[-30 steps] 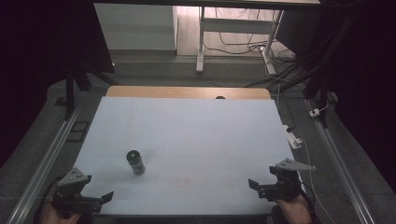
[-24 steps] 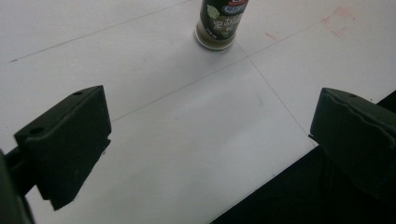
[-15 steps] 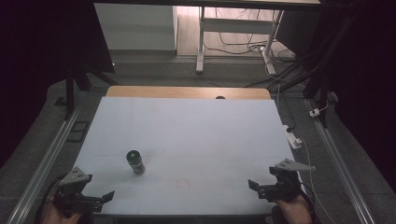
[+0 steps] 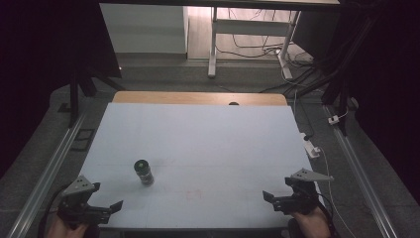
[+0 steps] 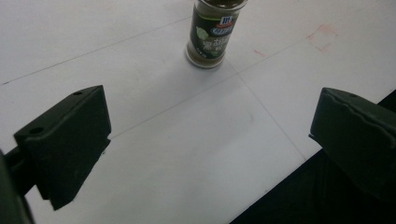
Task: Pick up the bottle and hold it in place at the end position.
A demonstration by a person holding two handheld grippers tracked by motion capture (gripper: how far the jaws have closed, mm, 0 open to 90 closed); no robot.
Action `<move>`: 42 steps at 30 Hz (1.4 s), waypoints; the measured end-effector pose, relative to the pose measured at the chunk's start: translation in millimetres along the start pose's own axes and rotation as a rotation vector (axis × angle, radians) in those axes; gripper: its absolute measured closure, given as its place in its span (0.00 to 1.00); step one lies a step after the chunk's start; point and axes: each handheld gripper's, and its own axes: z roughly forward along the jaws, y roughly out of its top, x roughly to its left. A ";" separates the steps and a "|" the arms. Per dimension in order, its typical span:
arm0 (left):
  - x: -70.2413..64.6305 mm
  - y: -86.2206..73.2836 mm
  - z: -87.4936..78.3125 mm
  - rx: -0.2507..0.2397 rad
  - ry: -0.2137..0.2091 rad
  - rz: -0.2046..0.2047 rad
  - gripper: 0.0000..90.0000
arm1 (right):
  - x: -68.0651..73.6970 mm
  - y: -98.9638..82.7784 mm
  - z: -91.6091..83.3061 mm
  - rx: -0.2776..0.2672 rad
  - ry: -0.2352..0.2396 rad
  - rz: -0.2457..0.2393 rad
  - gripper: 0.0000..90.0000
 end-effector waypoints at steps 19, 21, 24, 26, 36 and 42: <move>4.6 15.5 17.9 -0.059 -0.082 0.030 0.00 | -0.7 0.0 -0.1 -0.001 -0.001 0.009 0.00; 5.2 17.2 21.2 -0.066 -0.089 0.032 0.00 | -0.8 0.1 0.1 0.002 -0.003 0.011 0.00; 5.5 19.4 25.3 -0.071 -0.085 0.043 0.00 | -0.8 0.1 0.2 0.002 -0.003 0.011 0.00; 6.2 20.7 27.5 -0.079 -0.083 0.043 0.00 | -0.8 0.1 0.2 0.002 -0.002 0.011 0.00; 2.9 32.3 44.1 -0.068 -0.015 0.059 0.00 | -0.4 0.3 0.6 0.005 -0.002 0.005 0.00; 1.7 39.0 57.4 -0.042 -0.003 0.064 0.00 | -0.5 0.6 1.4 0.012 -0.001 0.005 0.00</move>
